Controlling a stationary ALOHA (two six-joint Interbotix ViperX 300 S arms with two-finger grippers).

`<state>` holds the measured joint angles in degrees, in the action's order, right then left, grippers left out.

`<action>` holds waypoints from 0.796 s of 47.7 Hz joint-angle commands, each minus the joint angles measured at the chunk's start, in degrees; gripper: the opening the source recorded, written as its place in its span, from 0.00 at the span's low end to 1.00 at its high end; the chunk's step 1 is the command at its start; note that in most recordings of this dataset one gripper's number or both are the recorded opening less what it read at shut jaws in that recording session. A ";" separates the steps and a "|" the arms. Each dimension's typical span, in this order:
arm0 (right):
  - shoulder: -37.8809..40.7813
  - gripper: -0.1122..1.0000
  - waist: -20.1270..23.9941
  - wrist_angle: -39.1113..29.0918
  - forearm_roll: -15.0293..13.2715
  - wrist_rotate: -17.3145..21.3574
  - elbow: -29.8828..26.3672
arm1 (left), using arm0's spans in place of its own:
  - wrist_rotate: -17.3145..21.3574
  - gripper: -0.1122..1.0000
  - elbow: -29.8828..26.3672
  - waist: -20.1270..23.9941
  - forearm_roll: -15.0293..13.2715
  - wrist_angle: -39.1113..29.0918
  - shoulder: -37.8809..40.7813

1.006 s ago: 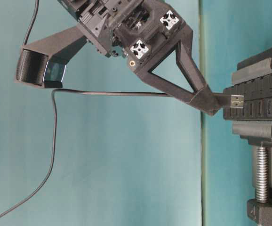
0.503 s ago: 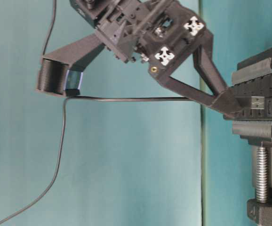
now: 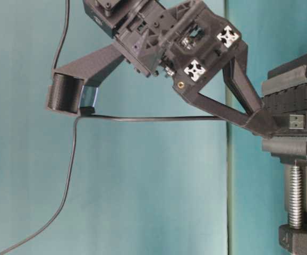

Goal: Insert the USB into the front port of the fixed hub.
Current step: 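Carry the held plug around to the front face of the hub, then align the held plug with a front port of the hub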

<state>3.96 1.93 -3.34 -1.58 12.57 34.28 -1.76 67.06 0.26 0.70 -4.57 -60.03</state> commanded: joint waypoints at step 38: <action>-0.26 0.19 -0.70 -6.06 -3.69 -0.26 -3.34 | -0.09 0.10 -0.53 -0.09 0.09 0.70 0.26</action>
<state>4.48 1.49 -9.32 -4.92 12.57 32.08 -1.76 67.15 0.18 0.70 -4.48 -60.03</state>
